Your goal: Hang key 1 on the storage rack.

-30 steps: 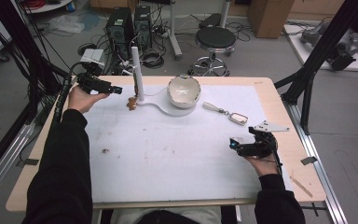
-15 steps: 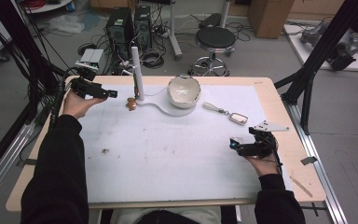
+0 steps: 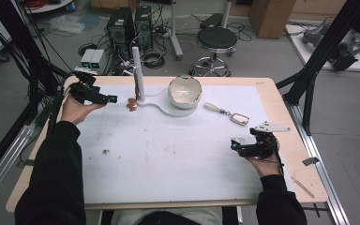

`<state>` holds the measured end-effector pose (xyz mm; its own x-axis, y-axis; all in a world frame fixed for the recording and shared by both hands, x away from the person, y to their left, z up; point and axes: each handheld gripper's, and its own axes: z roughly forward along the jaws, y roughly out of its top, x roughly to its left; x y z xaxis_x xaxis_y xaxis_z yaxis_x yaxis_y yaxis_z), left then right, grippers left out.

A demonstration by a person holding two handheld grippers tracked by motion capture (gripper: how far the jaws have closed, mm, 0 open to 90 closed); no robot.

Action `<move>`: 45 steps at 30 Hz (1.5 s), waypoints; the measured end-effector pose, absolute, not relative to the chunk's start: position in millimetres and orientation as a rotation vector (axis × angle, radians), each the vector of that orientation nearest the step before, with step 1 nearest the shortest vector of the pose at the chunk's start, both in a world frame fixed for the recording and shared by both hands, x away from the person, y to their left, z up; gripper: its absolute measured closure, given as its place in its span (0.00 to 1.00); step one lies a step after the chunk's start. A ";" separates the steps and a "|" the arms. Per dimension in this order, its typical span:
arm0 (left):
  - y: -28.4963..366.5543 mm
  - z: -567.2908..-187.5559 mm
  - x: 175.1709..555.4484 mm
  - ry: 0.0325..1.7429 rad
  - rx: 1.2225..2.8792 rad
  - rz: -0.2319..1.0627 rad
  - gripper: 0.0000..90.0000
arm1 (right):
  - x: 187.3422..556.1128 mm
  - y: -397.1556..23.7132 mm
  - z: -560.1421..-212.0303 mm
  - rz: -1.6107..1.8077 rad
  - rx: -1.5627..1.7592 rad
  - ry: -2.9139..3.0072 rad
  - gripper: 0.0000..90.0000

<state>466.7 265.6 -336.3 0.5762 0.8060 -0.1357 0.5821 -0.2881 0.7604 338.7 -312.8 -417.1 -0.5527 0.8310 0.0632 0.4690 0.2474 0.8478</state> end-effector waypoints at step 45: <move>265.3 -385.6 379.7 1.041 1.920 0.355 0.02 | 340.4 -306.3 -422.8 1.169 1.170 2.160 0.01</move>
<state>379.7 265.3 -385.6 0.6048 0.7812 -0.1548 0.5244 -0.2444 0.8157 340.4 -306.3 -422.8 -0.5589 0.8287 0.0291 0.4776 0.2931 0.8282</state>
